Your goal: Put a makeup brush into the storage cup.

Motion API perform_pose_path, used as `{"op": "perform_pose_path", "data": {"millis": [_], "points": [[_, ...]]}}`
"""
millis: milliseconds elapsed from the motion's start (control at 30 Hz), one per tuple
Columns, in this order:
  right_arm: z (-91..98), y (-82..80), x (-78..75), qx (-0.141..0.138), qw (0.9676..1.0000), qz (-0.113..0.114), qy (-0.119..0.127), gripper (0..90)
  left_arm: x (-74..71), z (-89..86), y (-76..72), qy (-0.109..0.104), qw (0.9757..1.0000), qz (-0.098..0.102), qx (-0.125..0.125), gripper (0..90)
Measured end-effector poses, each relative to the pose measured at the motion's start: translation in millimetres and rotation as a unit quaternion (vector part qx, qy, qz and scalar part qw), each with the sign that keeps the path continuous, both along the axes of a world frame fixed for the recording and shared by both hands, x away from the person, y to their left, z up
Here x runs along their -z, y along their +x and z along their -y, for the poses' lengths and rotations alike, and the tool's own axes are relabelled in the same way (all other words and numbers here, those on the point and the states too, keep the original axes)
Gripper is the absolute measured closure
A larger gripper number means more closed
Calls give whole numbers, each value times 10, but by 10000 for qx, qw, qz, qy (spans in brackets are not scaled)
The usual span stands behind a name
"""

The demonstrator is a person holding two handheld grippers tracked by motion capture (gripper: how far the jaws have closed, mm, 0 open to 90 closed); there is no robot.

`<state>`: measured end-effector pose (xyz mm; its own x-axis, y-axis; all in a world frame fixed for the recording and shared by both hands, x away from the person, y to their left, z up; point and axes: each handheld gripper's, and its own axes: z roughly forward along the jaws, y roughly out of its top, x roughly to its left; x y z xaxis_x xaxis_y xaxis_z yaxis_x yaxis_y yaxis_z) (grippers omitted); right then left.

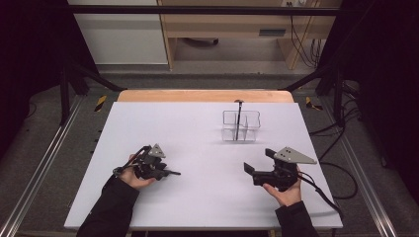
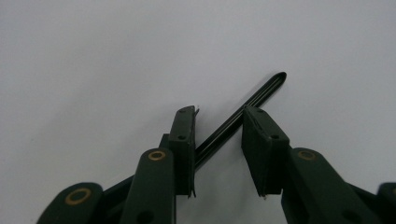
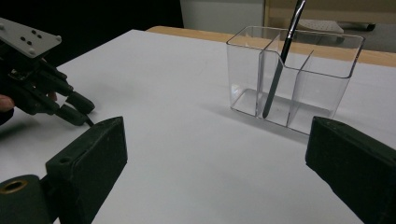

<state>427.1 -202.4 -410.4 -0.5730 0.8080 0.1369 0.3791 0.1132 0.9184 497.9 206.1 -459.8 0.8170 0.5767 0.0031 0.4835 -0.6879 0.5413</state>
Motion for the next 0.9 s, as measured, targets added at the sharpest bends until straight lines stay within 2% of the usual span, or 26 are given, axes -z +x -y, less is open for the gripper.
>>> {"op": "perform_pose_path", "data": {"millis": [400, 900], "points": [[-6, 0, 6, -13, 10000, -11, -4, 61, -30, 2, -57, 151, 9997, -153, 68, 734], [-2, -3, 2, -16, 10000, -3, 1, 61, -55, 49, -154, 384, 9989, -194, 194, 821]]}}
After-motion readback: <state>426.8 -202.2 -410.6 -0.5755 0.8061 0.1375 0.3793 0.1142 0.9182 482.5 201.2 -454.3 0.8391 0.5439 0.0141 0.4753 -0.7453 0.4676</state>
